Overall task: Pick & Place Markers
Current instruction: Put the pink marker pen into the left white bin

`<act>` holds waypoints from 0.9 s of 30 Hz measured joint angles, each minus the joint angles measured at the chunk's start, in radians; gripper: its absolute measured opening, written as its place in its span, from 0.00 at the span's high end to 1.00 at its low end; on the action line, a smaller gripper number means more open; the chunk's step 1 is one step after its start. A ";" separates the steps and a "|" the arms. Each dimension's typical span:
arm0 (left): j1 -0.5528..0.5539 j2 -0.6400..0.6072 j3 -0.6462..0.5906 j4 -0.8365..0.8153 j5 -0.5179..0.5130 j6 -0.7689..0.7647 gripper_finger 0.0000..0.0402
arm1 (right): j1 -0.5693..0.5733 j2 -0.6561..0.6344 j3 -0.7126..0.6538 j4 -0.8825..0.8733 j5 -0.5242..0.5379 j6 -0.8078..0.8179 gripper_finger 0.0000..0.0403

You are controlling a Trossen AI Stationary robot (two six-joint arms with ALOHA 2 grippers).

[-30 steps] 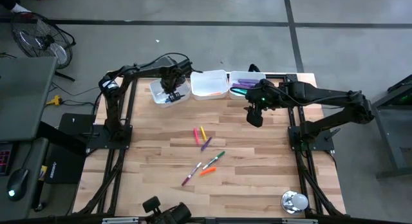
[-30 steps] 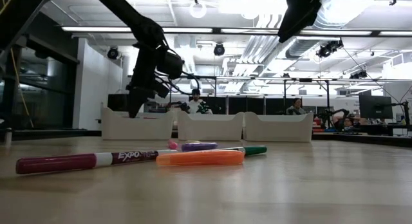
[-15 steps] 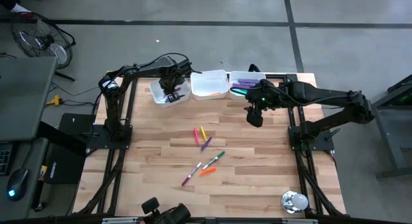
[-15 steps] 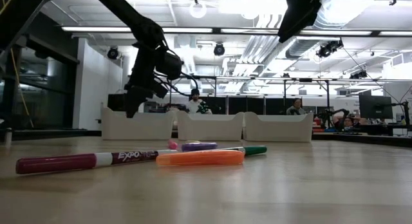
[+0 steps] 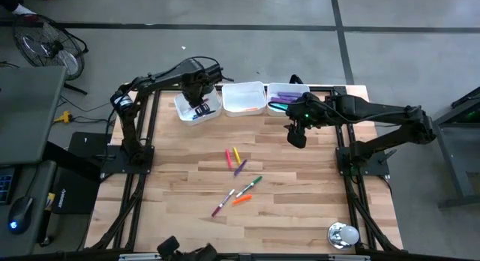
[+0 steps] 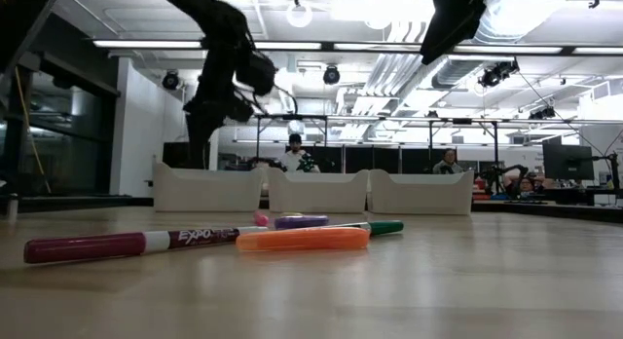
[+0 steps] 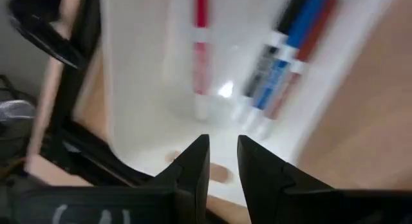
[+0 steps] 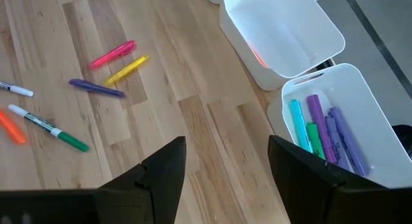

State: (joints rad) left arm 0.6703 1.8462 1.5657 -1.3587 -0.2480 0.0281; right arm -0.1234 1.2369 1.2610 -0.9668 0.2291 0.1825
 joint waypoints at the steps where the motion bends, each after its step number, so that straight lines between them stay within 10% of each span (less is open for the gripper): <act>1: -0.007 -0.019 -0.001 -0.007 0.010 -0.021 0.81 | 0.000 0.000 0.000 0.000 0.000 0.000 0.48; 27: -0.553 -0.193 -0.233 0.190 0.229 -0.906 0.81 | 0.000 0.000 0.000 -0.073 0.003 0.002 0.48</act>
State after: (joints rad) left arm 0.1168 1.6531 1.3323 -1.1689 -0.0193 -0.8774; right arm -0.1234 1.2369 1.2612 -1.0399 0.2325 0.1843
